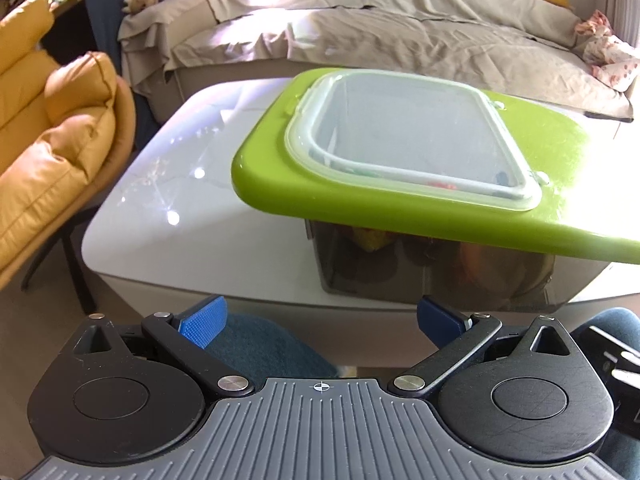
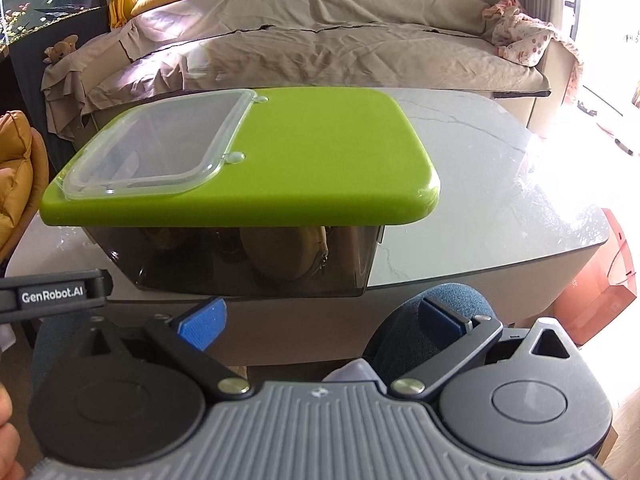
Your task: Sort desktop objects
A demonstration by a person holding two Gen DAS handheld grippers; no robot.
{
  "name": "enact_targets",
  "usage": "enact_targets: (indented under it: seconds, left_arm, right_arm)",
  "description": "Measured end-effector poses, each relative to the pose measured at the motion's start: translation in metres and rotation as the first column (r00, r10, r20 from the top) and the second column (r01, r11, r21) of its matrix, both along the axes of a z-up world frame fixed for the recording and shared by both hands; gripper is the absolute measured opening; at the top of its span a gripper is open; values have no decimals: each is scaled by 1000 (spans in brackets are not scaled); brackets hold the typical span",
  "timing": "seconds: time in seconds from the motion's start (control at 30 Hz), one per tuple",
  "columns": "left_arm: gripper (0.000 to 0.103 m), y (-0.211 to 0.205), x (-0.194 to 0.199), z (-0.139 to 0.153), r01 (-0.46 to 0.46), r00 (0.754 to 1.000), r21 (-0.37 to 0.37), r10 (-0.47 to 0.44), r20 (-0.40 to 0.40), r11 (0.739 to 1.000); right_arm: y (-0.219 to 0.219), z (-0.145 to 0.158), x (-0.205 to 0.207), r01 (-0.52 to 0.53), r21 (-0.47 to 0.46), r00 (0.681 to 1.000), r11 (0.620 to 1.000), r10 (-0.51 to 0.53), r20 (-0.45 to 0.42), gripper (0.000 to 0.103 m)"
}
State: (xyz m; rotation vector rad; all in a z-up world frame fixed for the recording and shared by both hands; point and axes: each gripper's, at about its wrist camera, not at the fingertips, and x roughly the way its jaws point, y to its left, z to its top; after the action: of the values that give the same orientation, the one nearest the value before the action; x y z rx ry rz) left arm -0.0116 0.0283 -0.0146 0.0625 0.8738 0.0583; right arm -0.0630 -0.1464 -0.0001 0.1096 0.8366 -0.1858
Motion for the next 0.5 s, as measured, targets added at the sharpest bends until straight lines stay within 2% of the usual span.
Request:
enact_targets:
  seconds: [0.2, 0.5]
  left_arm:
    - [103, 2, 4, -12, -3, 1000, 15, 3, -21, 1000]
    - [103, 2, 12, -15, -8, 999, 18, 8, -38, 1000]
  right_arm:
    - [-6, 0, -1, 15, 33, 1000, 999, -14, -9, 103]
    - [-2, -5, 4, 9, 24, 1000, 1000, -8, -22, 103]
